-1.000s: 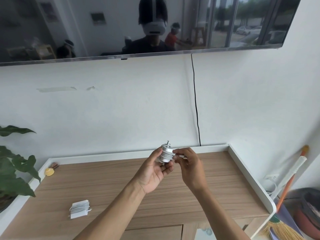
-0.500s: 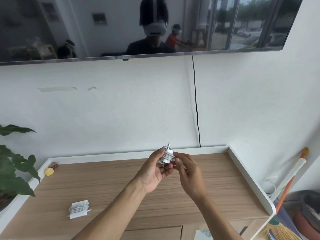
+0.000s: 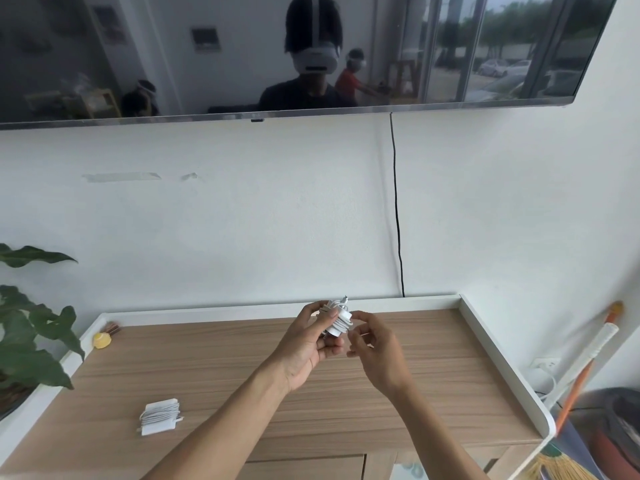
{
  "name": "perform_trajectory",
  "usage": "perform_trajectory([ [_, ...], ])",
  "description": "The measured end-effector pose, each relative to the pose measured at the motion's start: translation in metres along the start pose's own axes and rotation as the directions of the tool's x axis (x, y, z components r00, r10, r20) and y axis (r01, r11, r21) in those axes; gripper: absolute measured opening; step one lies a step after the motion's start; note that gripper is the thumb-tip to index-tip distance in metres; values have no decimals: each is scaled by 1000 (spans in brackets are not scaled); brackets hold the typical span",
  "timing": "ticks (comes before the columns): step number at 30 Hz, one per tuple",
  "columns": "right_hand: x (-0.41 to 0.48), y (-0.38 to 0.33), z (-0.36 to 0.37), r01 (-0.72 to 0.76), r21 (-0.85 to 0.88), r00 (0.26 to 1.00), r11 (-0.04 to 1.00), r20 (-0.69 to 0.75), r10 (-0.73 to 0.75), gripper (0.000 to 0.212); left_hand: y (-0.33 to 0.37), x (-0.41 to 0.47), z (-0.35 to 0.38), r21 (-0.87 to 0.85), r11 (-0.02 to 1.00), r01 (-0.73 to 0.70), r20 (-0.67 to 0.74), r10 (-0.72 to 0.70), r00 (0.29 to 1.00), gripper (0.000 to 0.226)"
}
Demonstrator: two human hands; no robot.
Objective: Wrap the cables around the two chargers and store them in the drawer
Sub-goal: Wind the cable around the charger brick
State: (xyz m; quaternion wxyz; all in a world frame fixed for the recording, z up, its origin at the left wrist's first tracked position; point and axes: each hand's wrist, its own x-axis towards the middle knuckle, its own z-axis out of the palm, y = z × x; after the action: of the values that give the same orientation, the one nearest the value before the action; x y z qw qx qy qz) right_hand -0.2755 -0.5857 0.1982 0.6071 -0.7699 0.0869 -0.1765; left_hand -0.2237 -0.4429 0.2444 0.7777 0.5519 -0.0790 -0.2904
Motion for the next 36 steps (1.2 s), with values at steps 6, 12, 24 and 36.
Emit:
perform_trajectory([
  [6,-1,5,3,-17,-61,999,998,35,19,16,-2,-2,1,-25,1000,-18,7,18,1000,36],
  [12,-5,6,1,69,-185,997,980,-15,-73,24,-6,-1,2,-81,996,28,3,-28,1000,29],
  [24,6,-25,-13,-80,291,991,953,123,46,20,3,3,-1,-74,997,-35,237,52,970,34],
  [36,7,-23,-13,-57,401,998,914,12,57,15,1,8,-3,49,995,-91,173,81,982,44],
])
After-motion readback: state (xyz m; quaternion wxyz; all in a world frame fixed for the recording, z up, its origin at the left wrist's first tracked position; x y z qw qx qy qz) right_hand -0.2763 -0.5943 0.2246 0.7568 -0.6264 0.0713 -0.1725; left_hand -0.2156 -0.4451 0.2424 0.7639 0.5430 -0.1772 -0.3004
